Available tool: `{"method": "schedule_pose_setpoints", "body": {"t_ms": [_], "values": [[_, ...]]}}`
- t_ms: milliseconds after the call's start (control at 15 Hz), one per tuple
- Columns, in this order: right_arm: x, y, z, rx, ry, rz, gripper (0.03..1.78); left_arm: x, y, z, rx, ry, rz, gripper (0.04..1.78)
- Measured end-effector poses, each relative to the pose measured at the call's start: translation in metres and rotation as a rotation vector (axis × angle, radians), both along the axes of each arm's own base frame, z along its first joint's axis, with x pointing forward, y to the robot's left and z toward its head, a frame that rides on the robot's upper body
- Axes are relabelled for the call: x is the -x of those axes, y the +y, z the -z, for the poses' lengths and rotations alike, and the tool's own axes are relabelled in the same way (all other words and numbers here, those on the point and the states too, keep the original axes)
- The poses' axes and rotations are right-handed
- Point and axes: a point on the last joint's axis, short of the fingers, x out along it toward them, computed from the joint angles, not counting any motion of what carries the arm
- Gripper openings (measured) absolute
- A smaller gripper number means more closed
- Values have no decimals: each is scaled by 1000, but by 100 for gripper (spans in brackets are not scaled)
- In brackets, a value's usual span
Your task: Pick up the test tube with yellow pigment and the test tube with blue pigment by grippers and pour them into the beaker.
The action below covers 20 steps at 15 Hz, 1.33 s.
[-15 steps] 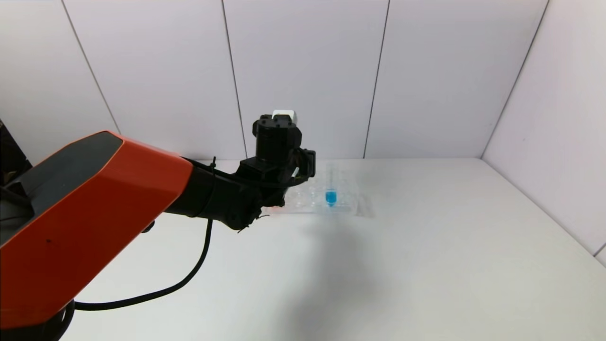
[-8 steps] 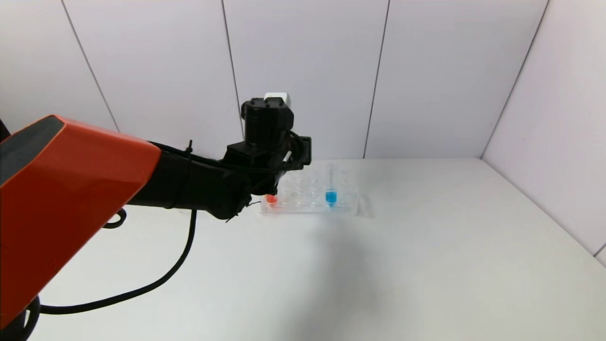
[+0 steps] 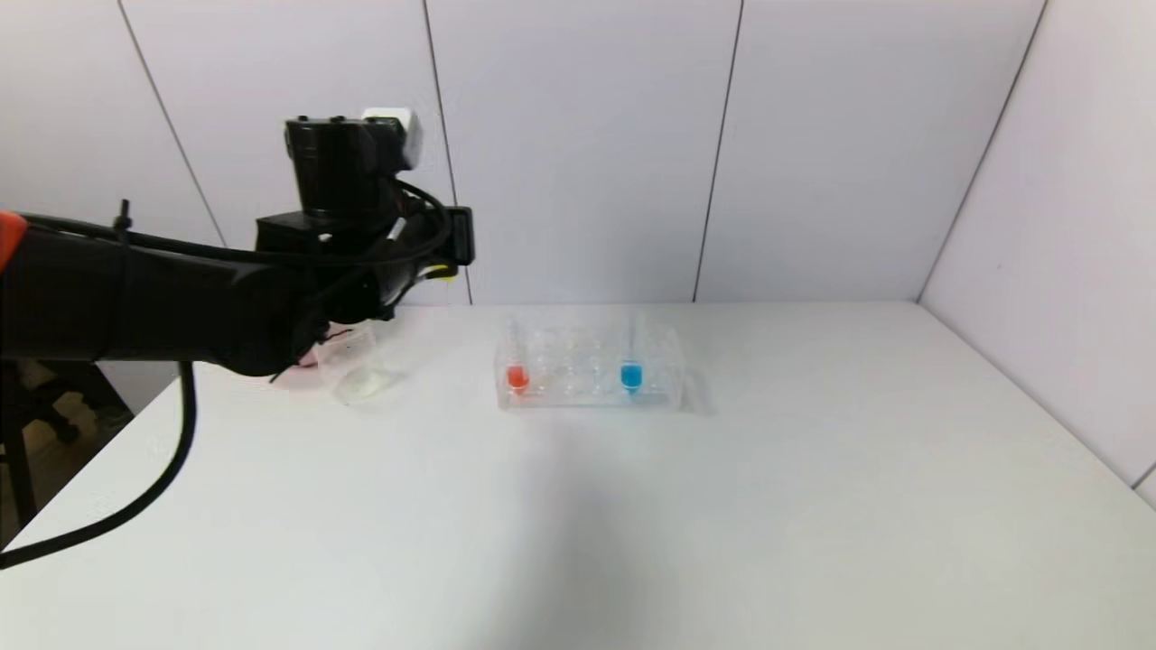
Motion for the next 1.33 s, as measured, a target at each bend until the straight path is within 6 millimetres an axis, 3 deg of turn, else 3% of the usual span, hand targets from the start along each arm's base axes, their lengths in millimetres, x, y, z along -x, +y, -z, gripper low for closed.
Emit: {"method": "schedule_pose_setpoints", "body": {"t_ms": [333,667,1333], "values": [[0,0,0,0,0,0,171,17,71,-6,-18,11,-111,54],[0,0,0,0,0,0,171,45,130,6,-18,58,-150,54],[0,0,0,0,0,0,171,78,194,14,-74,87,-150,54]]}}
